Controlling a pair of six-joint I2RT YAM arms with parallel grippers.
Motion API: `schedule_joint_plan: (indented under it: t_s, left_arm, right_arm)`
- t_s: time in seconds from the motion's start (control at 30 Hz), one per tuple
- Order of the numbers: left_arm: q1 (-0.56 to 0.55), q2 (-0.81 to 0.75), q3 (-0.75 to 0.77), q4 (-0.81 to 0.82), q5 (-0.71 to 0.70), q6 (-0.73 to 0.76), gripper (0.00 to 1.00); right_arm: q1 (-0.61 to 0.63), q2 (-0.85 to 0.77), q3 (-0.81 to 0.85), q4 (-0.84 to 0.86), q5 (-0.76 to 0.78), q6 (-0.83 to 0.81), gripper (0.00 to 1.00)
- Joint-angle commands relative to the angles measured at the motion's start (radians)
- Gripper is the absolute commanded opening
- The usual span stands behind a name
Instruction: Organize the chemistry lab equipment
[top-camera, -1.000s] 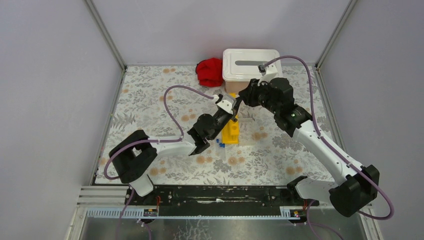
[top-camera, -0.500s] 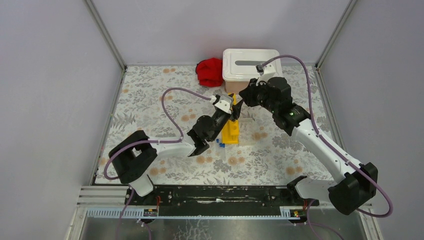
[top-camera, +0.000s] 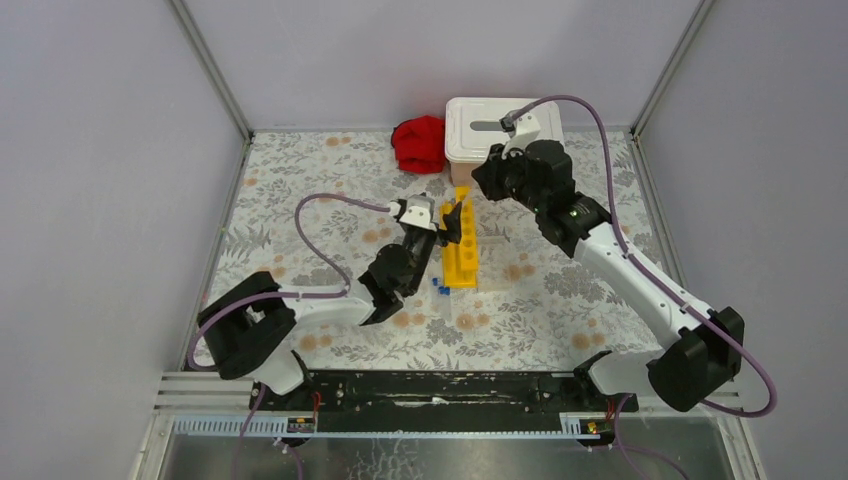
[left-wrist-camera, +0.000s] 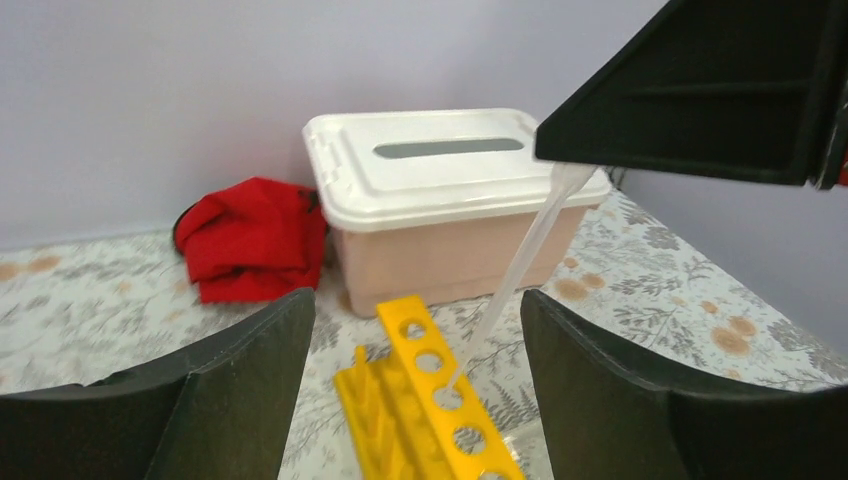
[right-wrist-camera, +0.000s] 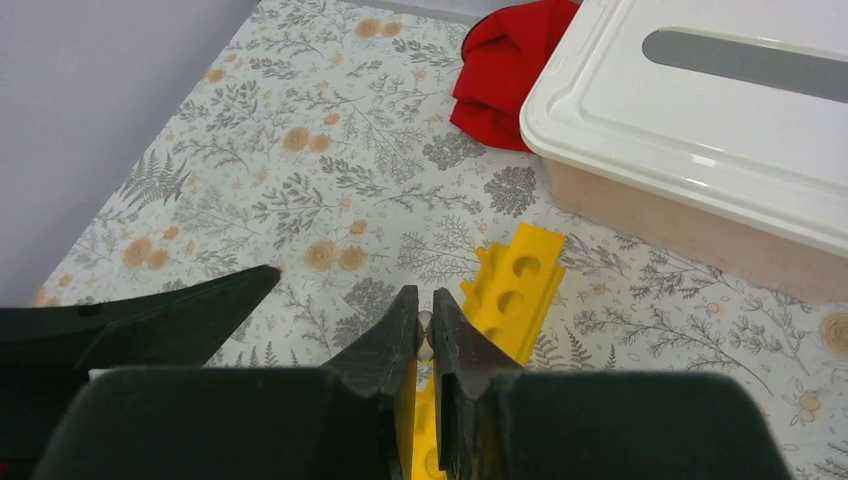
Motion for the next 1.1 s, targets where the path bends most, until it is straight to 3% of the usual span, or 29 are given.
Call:
schedule_joint_plan:
  t_s: [0.0, 0.17, 0.6, 1.07]
  left_arm:
    - [-0.025, -0.082, -0.083, 0.078, -0.184, -0.068, 0.83]
    - [-0.061, -0.16, -0.15, 0.002, -0.266, -0.11, 0.85]
    - [-0.095, -0.279, -0.265, -0.204, -0.306, -0.281, 0.87]
    - [-0.095, -0.274, -0.291, -0.234, -0.31, -0.337, 0.87]
  right_arm:
    - [0.025, 0.036, 0.067, 0.034, 0.052, -0.069, 0.1]
    - [0.042, 0.088, 0.073, 0.054, 0.129, -0.122, 0.1]
    - [0.052, 0.158, 0.025, 0.184, 0.244, -0.195, 0.08]
    - [0.054, 0.214, 0.007, 0.222, 0.244, -0.194, 0.08]
